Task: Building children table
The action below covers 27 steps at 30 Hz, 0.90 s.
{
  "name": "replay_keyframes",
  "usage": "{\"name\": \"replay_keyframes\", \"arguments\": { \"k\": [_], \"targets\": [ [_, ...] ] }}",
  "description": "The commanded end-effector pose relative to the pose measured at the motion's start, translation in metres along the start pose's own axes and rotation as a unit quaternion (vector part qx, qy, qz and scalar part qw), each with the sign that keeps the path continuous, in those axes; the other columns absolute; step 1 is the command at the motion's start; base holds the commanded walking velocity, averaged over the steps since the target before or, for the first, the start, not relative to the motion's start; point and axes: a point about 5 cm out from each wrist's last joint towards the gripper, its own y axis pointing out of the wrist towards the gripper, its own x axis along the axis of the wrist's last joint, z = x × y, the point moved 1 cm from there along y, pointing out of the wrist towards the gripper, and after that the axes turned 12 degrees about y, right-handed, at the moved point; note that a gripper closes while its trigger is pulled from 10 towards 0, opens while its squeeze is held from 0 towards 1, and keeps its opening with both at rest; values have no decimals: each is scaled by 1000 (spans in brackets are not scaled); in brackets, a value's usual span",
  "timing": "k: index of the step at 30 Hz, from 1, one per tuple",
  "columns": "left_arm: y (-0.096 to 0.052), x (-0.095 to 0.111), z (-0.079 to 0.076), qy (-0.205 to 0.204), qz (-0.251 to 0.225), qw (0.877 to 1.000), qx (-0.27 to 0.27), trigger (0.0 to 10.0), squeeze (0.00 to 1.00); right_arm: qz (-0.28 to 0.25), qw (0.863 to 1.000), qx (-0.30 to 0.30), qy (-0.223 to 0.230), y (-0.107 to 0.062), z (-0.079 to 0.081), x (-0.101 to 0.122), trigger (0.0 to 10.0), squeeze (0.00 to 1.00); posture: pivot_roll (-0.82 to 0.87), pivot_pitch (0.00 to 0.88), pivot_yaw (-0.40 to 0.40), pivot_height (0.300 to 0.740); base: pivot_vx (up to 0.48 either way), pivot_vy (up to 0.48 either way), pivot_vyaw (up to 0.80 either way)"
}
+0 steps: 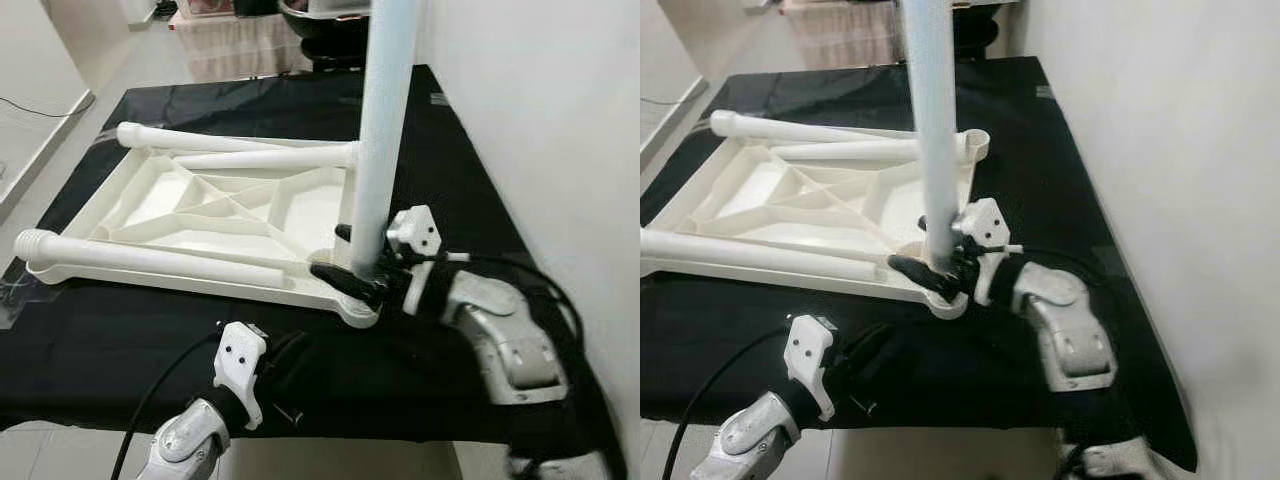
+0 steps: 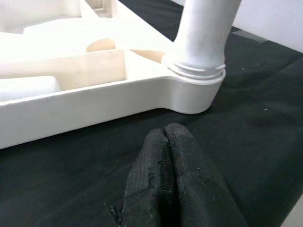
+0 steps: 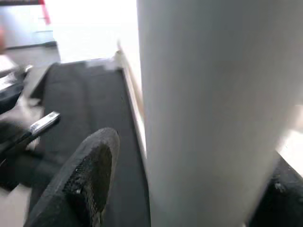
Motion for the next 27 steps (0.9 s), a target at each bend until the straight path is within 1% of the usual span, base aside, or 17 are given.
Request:
{"name": "replay_keyframes", "arguments": {
  "k": [1, 4, 7, 9, 10, 11, 16, 20, 22, 23, 24, 25, 26, 27],
  "targets": [
    [-4, -6, -1, -2, 11, 1000, 2, 10000, 0, 14, 998, 60, 6, 0, 3, -4, 10000, 0, 31, 154, 22, 740, 0, 0, 0],
    [-5, -6, -2, -1, 10, 1000, 3, 10000, 0, 25, 997, 71, 4, -4, -5, -2, 10000, 0, 35, 157, 19, 740, 0, 0, 0],
    [-5, -6, -3, -1, 11, 1000, 4, 10000, 0, 21, 998, 65, 5, -2, -14, 3, 10000, 0, 40, 158, 20, 740, 0, 0, 0],
    [-6, -6, -3, -1, 11, 1000, 4, 10000, 0, 19, 998, 64, 6, -1, -15, 4, 10000, 0, 43, 158, 20, 740, 0, 0, 0],
    [-6, -6, -4, -1, 11, 1000, 4, 10000, 0, 17, 998, 68, 7, 1, -15, 4, 9647, 0, 44, 158, 21, 740, 0, 0, 0],
    [-6, -6, -4, -1, 12, 1000, 3, 10000, 0, 15, 997, 72, 9, 3, -14, 4, 0, 0, 44, 159, 21, 740, 0, 0, 0],
    [-6, -5, -5, -2, 11, 1000, 1, 10000, 0, 14, 995, 97, 15, 2, -11, 2, 0, 0, 43, 163, 23, 740, 0, 0, 0],
    [-5, -5, -5, -3, 10, 1000, 1, 10000, 0, 16, 995, 94, 18, -2, -14, 0, 0, 0, 39, 167, 24, 740, 0, 0, 0],
    [-5, -5, -6, -4, 10, 1000, 1, 10000, 0, 14, 996, 83, 19, -5, -17, -1, 0, 0, 27, 172, 27, 740, 0, 0, 0],
    [-6, -5, -5, -5, 9, 1000, 1, 10000, 0, 8, 998, 57, 24, -8, -19, -2, 0, 0, 16, 175, 31, 740, 0, 0, 0],
    [-6, -4, -5, -6, 9, 1000, 1, 10000, 0, -5, 999, -14, 43, -12, -22, -8, 0, 0, 5, 181, 30, 740, 0, 0, 0],
    [-6, -4, -5, -6, 9, 1000, 1, 10000, 0, -5, 999, -14, 43, -12, -22, -8, 0, 0, 5, 181, 30, 740, 0, 0, 0],
    [-6, -4, -5, -6, 9, 1000, 1, 10000, 0, -9, 997, -49, 55, -12, -23, -12, 0, 0, 5, 181, 30, 740, 0, 0, 0],
    [-7, -4, -4, -7, 9, 1000, 0, 10000, 0, -6, 986, -153, 69, -9, -24, -26, 0, 0, -1, 185, 30, 740, 0, 0, 0]
  ]
}}
